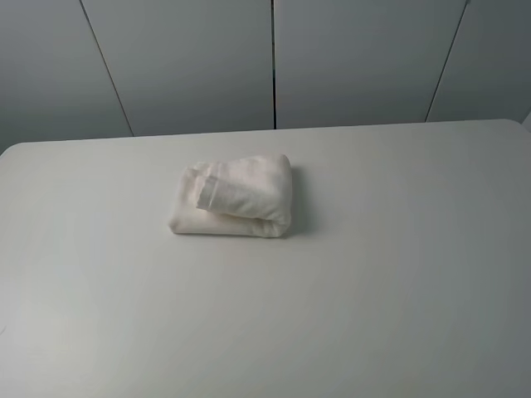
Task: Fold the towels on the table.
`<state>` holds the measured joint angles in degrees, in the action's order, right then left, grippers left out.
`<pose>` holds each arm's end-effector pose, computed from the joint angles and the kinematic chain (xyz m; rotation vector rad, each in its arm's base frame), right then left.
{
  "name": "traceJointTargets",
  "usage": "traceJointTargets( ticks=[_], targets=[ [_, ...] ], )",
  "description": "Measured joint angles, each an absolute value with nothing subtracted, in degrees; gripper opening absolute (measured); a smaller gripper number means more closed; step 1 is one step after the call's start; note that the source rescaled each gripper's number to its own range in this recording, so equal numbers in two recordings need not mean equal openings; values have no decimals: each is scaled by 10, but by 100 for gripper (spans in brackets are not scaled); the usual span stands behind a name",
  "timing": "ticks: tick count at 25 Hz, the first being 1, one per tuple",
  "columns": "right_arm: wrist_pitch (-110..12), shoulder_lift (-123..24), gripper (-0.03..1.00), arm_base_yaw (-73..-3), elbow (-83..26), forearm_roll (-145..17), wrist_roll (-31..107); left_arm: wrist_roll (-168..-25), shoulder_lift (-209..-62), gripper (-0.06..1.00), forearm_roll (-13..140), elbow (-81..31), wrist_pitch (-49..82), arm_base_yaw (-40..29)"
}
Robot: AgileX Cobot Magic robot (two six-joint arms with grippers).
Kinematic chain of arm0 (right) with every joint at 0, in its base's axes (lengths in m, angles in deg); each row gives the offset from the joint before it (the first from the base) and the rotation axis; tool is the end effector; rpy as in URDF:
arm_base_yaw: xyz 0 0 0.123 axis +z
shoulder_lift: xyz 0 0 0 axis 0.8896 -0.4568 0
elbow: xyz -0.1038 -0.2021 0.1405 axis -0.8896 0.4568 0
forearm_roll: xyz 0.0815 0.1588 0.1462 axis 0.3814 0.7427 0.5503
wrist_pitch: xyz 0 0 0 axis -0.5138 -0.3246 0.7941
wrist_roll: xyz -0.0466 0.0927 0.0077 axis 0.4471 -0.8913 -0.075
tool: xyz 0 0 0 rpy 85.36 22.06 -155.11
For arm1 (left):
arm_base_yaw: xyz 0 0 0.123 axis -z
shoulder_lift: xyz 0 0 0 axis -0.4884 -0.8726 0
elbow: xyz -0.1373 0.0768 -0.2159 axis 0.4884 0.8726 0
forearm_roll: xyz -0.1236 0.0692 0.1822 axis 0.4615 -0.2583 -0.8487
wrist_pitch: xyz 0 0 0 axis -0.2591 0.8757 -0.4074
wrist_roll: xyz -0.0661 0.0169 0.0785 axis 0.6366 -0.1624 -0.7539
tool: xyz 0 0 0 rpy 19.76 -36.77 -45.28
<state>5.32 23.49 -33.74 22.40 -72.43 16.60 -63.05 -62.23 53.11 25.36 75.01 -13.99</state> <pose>0.0025 0.0007 0.2609 -0.5489 2.0096 0.2858 0.0022 -0.0052 0.2620 0.2841 2.0457 -0.2173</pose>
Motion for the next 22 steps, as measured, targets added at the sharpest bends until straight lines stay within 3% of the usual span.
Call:
traceJointTargets(
  ticks=[7, 11, 16, 22],
  targets=[
    [52, 235, 100, -337, 224, -720, 171, -631, -622, 99, 530, 254, 750, -141],
    [52, 235, 100, -356, 224, -716, 169, -622, -622, 99, 521, 254, 750, -176],
    [52, 235, 100, -446, 224, -716, 165, -617, -622, 99, 518, 254, 750, -275],
    [52, 235, 100, -558, 224, -724, 162, -617, -622, 99, 518, 254, 750, -297]
  ],
)
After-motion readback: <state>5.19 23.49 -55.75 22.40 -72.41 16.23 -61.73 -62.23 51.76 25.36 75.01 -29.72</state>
